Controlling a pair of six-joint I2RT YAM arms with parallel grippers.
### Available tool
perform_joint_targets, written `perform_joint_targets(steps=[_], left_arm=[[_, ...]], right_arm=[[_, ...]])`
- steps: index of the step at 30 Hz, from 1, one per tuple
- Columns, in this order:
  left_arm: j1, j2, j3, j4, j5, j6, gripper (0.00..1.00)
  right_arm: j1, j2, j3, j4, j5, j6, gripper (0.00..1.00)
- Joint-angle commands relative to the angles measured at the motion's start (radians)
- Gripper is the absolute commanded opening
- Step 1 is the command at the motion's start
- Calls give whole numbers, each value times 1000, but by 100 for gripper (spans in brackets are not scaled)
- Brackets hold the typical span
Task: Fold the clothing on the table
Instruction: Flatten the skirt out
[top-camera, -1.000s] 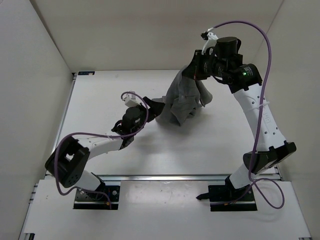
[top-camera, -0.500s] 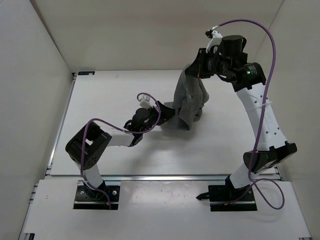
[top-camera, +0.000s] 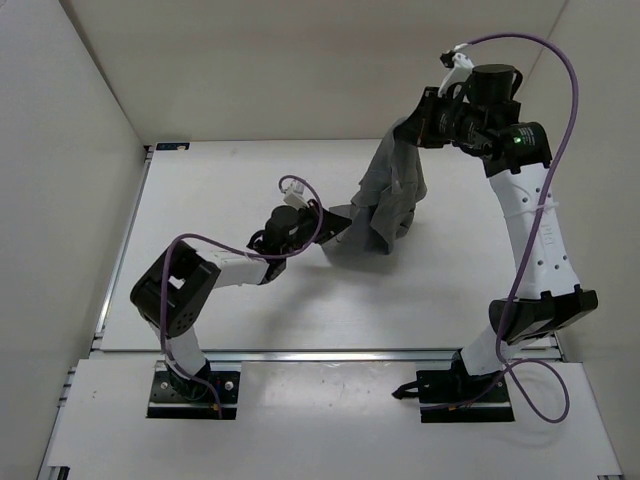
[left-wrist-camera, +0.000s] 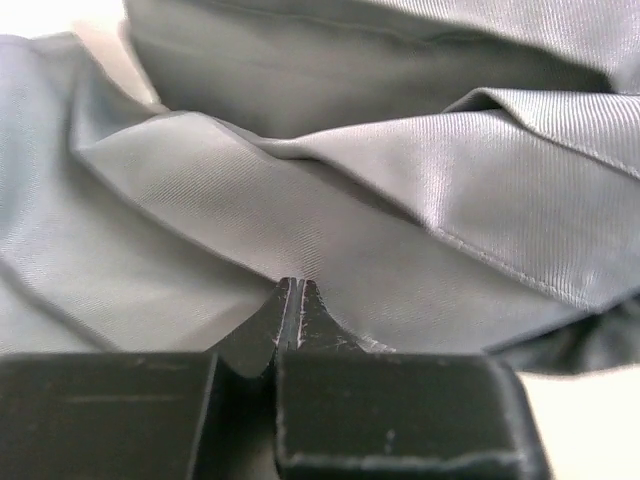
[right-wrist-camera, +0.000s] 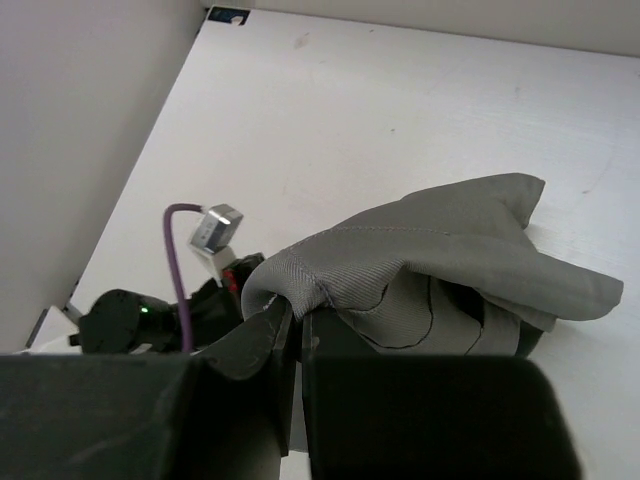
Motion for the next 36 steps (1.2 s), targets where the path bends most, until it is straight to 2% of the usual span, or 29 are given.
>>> perform_joint_targets(steps=[1, 5, 9, 10, 12, 13, 14, 17, 20, 26, 29, 36], left_arm=[[78, -127, 5, -112, 36, 61, 0], [237, -298, 24, -352, -3, 214, 0], [336, -345, 111, -490, 124, 260, 0], [334, -345, 119, -500, 132, 254, 6], [290, -360, 70, -469, 156, 186, 40], [275, -365, 20, -395, 153, 161, 61], [231, -368, -43, -332, 135, 100, 72], [119, -336, -148, -229, 95, -43, 87], [48, -245, -176, -117, 90, -166, 99], [8, -103, -206, 128, 3, -355, 99], [14, -43, -188, 188, -74, -401, 98], [61, 52, -105, 253, -126, -459, 98]], right_arm=[[-56, -32, 51, 57, -9, -31, 0], [-150, -65, 20, 51, -4, -40, 0], [-170, -90, -5, 59, -15, -37, 0], [-148, -87, 2, 57, -4, -37, 1], [-107, -69, -5, 57, 10, -46, 0], [-96, -68, -8, 54, 19, -42, 0], [-76, -61, -11, 53, 31, -40, 0], [-44, -50, 2, 57, 48, -43, 0], [-44, -50, 0, 53, 62, -48, 0], [-15, -56, -6, 51, 65, -40, 0], [7, -59, 2, 56, 64, -31, 0], [70, -53, 5, 47, 74, -6, 0]])
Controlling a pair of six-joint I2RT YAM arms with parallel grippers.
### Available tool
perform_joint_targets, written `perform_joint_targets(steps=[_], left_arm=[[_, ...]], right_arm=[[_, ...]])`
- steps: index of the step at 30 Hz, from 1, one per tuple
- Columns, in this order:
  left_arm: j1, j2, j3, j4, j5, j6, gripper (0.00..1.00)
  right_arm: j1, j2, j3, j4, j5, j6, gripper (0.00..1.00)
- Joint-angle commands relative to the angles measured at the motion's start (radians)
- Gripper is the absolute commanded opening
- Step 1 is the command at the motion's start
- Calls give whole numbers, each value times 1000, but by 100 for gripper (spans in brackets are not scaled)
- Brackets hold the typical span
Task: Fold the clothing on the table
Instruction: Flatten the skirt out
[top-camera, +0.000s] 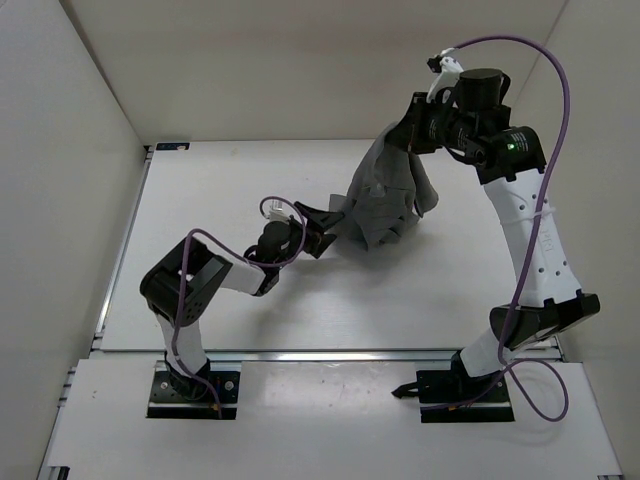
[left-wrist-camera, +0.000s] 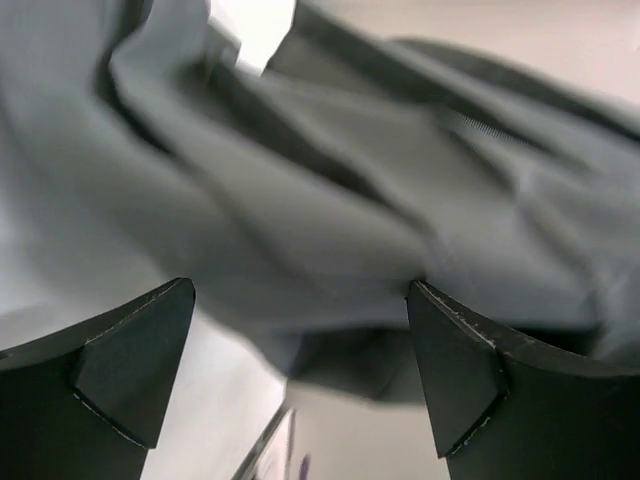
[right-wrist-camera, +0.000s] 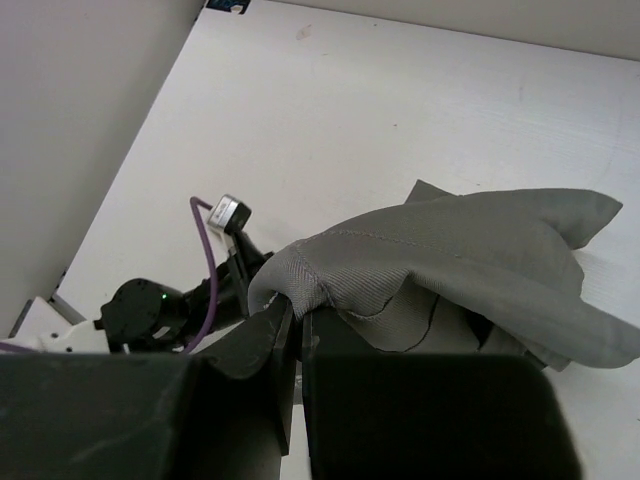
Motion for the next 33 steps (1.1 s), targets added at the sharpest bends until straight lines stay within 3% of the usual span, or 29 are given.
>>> perform_joint_targets(steps=[1, 11, 14, 15, 16, 17, 18, 19, 22, 26, 33], left_arm=[[26, 31, 72, 84, -58, -49, 97], [-5, 121, 120, 79, -63, -89, 90], [3, 124, 126, 70, -66, -95, 77], [9, 135, 126, 84, -63, -98, 64], [14, 143, 132, 94, -61, -101, 39], [11, 149, 137, 98, -66, -103, 29], [14, 154, 151, 91, -51, -101, 7], [12, 158, 167, 84, -46, -103, 0], [34, 151, 189, 61, -3, -86, 0], [128, 40, 163, -57, 60, 12, 0], [394, -257, 224, -517, 111, 348, 0]], right_arm=[[27, -20, 19, 62, 4, 20, 0], [64, 20, 54, 50, 26, 48, 0], [55, 9, 53, 62, 38, 53, 0], [59, 17, 51, 65, 32, 49, 0], [55, 14, 59, 67, 24, 57, 0], [53, 12, 68, 67, 26, 51, 0], [56, 18, 74, 62, 24, 49, 0], [50, 26, 83, 58, 32, 51, 0], [38, 8, 84, 67, 52, 37, 0], [-92, -35, -5, 105, 9, 45, 0], [-215, -97, -82, 124, -43, 17, 1]])
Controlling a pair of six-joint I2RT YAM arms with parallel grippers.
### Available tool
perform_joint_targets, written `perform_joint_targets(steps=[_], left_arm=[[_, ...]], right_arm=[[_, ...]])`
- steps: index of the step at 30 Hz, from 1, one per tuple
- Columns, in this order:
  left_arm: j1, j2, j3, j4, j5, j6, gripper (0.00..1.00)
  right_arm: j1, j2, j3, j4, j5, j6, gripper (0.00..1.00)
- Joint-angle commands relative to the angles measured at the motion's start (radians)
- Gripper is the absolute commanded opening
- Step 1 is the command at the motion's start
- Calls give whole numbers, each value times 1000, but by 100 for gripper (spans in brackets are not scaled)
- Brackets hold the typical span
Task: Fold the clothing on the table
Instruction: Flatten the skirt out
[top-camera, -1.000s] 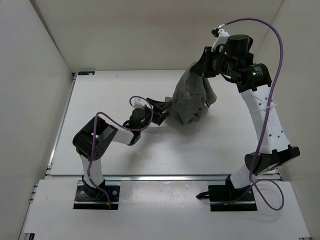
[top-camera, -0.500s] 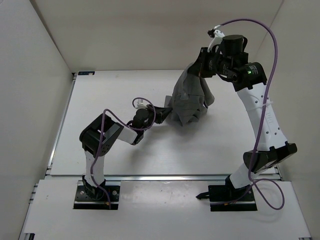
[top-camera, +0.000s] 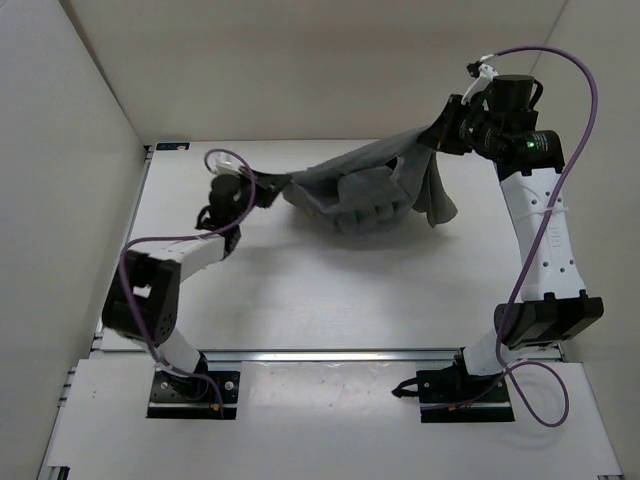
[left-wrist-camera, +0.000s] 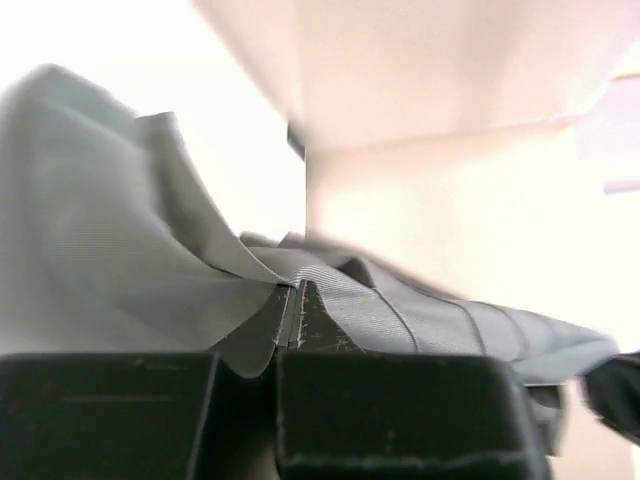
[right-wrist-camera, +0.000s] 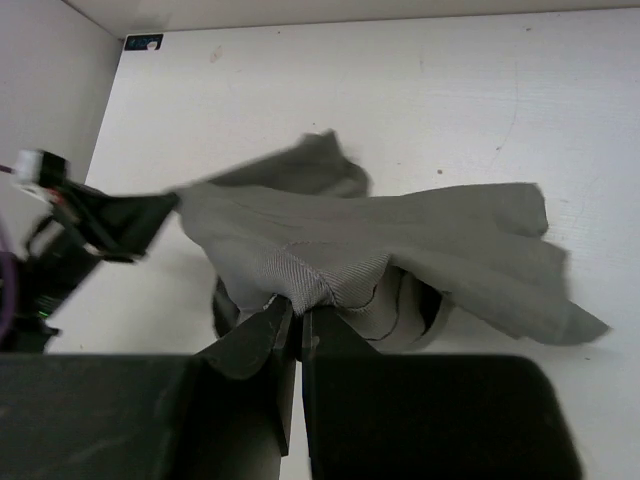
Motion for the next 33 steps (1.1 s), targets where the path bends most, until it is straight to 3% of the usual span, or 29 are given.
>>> perform_joint_targets(steps=[1, 4, 6, 8, 10, 12, 14, 18, 23, 27, 29, 33], left_arm=[[143, -158, 99, -282, 24, 237, 0], [228, -198, 197, -403, 120, 311, 0], [259, -218, 342, -458, 211, 344, 0], [234, -247, 469, -626, 149, 454, 0], [147, -226, 589, -771, 30, 631, 0], [151, -189, 567, -824, 95, 601, 0], [180, -198, 448, -724, 228, 514, 0], [148, -284, 312, -803, 89, 578, 0], [197, -299, 263, -830, 147, 617, 0], [236, -192, 448, -871, 173, 656, 0], [236, -123, 713, -915, 169, 685, 0], [201, -19, 1094, -1017, 80, 762, 0]], right_arm=[[-46, -87, -9, 101, -50, -31, 0], [-51, -121, -67, 130, -91, -54, 0], [-34, -140, -95, 155, -96, -68, 0], [-11, -175, -151, 178, -35, -77, 0], [-83, -190, -342, 232, -107, -57, 0], [-120, -210, -490, 310, -190, -25, 0], [-111, -239, -613, 345, -166, -14, 0], [-92, -233, -687, 342, -135, -31, 1], [-123, -198, -762, 364, -221, -17, 0], [-83, -97, -612, 367, -238, -17, 0], [-57, -31, -368, 326, -234, -43, 0], [-13, 32, 10, 278, -134, -118, 0]])
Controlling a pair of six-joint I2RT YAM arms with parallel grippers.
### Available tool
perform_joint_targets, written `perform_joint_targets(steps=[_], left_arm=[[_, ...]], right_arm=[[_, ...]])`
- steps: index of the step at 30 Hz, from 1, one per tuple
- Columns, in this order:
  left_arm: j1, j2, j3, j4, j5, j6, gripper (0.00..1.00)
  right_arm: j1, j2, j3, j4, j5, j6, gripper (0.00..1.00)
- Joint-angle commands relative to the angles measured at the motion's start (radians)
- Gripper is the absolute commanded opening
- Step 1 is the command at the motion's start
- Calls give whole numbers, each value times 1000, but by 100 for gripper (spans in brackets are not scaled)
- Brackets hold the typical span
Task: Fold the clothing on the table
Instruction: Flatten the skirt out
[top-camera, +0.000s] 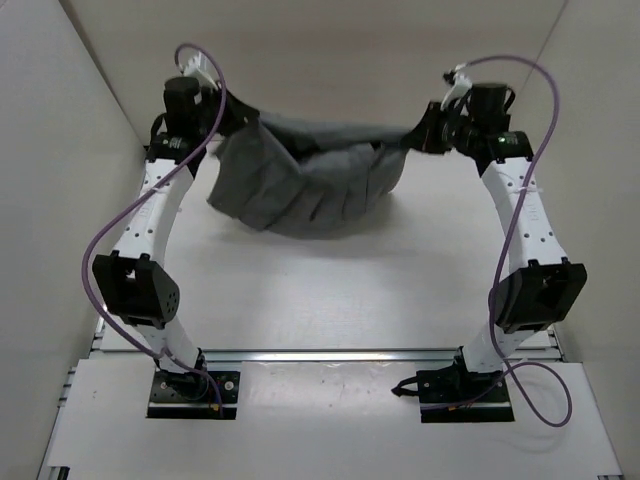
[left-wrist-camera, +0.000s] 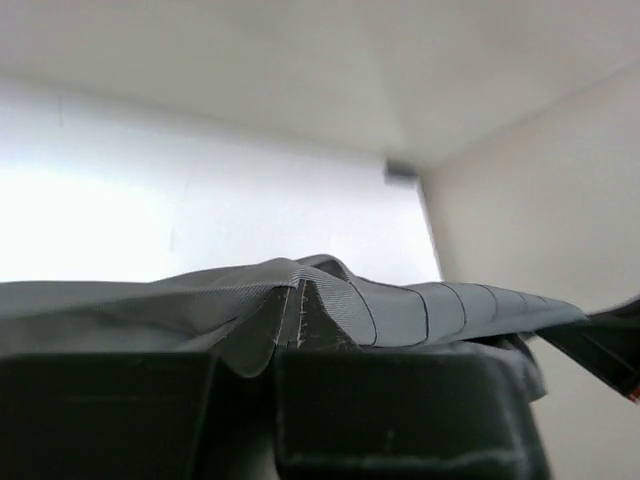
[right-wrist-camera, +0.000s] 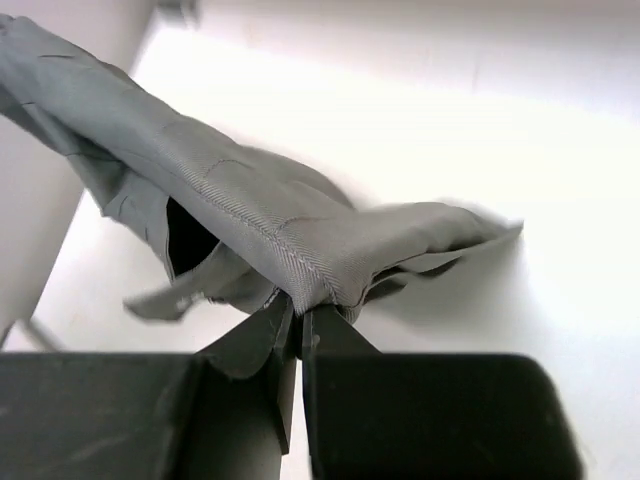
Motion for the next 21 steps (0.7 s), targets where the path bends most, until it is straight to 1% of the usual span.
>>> perform_joint_targets(steps=[1, 2, 4, 6, 7, 8, 10, 11, 13, 14, 15, 16, 17, 18, 19, 21], left_arm=[[-30, -37, 247, -36, -110, 104, 0], [-36, -44, 252, -40, -124, 109, 0], [-58, -78, 173, -33, -110, 132, 0], [-76, -115, -14, -27, -119, 144, 0], [-85, -150, -136, -8, -125, 152, 0], [-104, -182, -198, 9, -138, 151, 0], [-123, -241, -449, 36, -144, 161, 0], [-137, -267, -505, 35, -129, 152, 0], [-160, -301, -677, 15, -124, 154, 0], [-177, -317, -711, -9, -128, 149, 1], [-176, -331, -757, -31, -132, 148, 14], [-186, -336, -794, -40, -130, 146, 23], [-188, -341, -806, -54, -127, 137, 48], [-185, -348, -831, -62, -116, 131, 66], [-185, -353, -845, -62, -121, 114, 79], [-199, -371, -846, -63, -113, 92, 90]], right_arm=[[25, -65, 257, 52, 96, -76, 0], [13, -81, 256, 69, 92, -76, 1], [-24, -126, 152, 110, 41, -68, 0], [-57, -181, -88, 165, 21, -64, 0], [-64, -216, -235, 184, 9, -61, 0], [-64, -253, -308, 219, 4, -61, 0], [-54, -299, -602, 260, -11, -49, 0], [-46, -321, -661, 253, -20, -44, 0], [-20, -347, -840, 245, -37, -24, 0], [-11, -362, -872, 230, -40, -19, 0], [15, -394, -911, 224, -40, -7, 0], [44, -408, -936, 227, -35, 1, 0], [58, -427, -951, 227, -17, 13, 0], [72, -453, -952, 228, -23, 14, 0], [83, -454, -953, 233, -23, 25, 0], [82, -448, -950, 250, -58, 53, 0]])
